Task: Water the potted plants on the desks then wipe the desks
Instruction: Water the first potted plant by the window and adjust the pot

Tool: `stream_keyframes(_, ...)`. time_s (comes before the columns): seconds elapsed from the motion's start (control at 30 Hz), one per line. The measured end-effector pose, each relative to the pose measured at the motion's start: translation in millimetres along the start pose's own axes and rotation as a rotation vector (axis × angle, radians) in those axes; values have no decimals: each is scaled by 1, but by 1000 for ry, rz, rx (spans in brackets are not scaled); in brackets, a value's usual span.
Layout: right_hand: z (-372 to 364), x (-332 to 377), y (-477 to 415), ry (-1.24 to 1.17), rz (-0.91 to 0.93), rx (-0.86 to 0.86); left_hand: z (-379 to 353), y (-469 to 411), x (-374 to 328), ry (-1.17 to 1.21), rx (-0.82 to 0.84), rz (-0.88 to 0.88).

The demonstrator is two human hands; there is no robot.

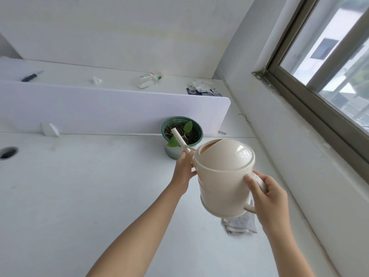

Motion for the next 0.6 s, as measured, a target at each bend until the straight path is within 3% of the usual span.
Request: stream_keyframes(0.6,27,-7,-7,113,-20,-24,-30,-1,27,20,34,-13)
Point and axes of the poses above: each hand's wrist, its own y-axis away from the middle knuckle, its own z-axis out of the back of the hand, x = y × z, the point moved 9 cm from there along -y, towards the middle knuckle, and after that the axes turned 2 degrees about -y, right-handed, at the moved point
